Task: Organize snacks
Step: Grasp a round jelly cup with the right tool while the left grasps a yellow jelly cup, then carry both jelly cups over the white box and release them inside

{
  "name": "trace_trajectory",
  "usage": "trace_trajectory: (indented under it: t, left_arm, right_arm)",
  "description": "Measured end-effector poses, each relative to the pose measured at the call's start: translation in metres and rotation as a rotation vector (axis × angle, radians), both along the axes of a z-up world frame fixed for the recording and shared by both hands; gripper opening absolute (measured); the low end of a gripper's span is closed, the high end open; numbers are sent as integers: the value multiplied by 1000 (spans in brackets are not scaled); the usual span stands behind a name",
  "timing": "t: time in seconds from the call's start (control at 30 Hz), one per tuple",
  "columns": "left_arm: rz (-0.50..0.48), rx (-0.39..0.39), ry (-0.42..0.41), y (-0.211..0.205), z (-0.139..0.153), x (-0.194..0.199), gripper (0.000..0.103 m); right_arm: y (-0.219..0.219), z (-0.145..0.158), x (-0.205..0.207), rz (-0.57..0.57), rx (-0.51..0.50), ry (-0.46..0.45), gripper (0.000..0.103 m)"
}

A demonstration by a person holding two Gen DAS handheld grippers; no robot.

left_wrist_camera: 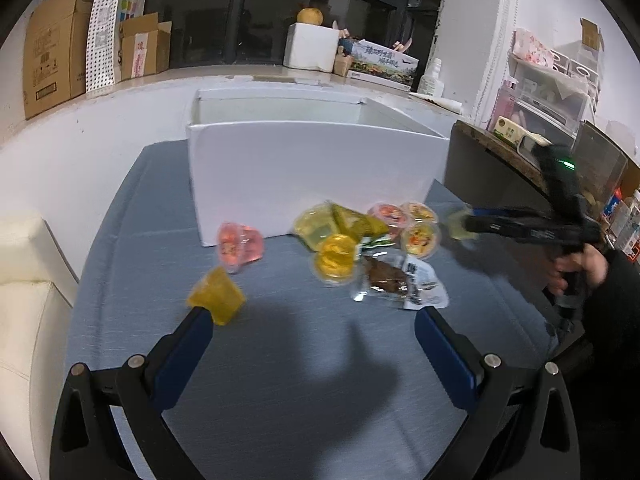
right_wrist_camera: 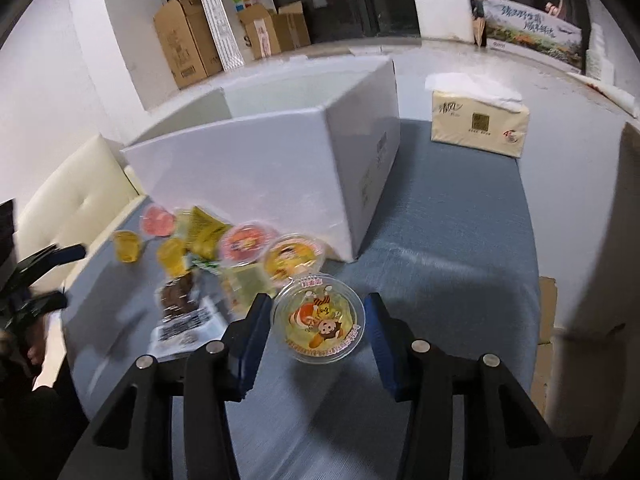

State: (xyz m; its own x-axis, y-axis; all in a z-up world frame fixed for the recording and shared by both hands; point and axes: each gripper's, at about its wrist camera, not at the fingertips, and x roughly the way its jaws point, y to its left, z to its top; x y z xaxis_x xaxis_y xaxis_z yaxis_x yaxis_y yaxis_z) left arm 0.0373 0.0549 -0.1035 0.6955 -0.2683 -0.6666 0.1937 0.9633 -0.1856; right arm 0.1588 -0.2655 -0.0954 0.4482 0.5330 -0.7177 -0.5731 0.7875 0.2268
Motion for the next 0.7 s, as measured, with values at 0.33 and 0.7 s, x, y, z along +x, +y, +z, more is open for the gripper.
trace_trajectory:
  t: [0.33,0.7]
  left_arm:
    - [39,-22,100,52,-28,48,103]
    - [-18,30,141,39,-45,62,49]
  right_arm:
    - [4,9,-70,-10,84,70,52]
    - [22,6,-77,27,106,87,52]
